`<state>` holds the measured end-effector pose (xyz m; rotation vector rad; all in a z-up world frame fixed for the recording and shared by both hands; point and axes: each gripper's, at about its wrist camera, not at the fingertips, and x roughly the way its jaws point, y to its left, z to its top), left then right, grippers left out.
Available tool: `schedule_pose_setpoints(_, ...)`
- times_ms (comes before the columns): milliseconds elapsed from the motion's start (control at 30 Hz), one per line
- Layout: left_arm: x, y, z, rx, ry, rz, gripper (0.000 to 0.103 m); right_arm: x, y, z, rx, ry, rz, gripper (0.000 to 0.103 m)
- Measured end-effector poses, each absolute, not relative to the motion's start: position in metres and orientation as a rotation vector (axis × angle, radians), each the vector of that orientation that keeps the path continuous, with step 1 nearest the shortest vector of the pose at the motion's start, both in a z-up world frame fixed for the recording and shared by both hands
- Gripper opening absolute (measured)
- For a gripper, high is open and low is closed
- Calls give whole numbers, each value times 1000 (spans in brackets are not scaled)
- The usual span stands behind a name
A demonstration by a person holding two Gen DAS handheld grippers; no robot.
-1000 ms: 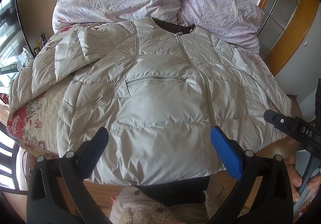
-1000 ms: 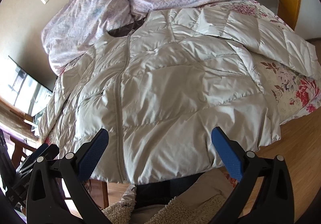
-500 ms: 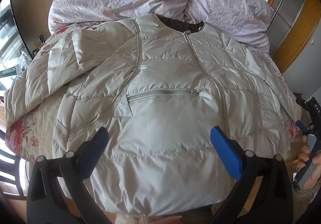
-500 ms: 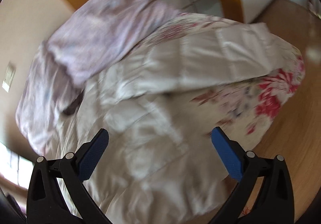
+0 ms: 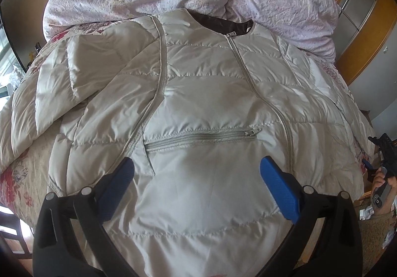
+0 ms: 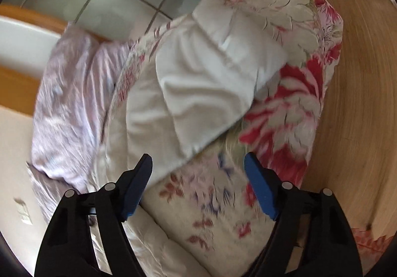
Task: Fold large clothes
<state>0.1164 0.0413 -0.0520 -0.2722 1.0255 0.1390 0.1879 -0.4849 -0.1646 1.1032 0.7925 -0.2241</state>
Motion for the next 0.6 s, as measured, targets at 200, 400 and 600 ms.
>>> schedule_pose_setpoints(200, 124, 44, -59, -276, 1036, 116, 101, 196, -510, -169, 1147, 734, -264, 61)
schedule_pose_setpoints(400, 126, 50, -61, -291, 1006, 106, 101, 209, -520, -172, 1097, 739, -343, 25)
schedule_pose_setpoints(600, 121, 59, -62, -295, 977, 149, 101, 224, -513, -146, 951, 703, -368, 6)
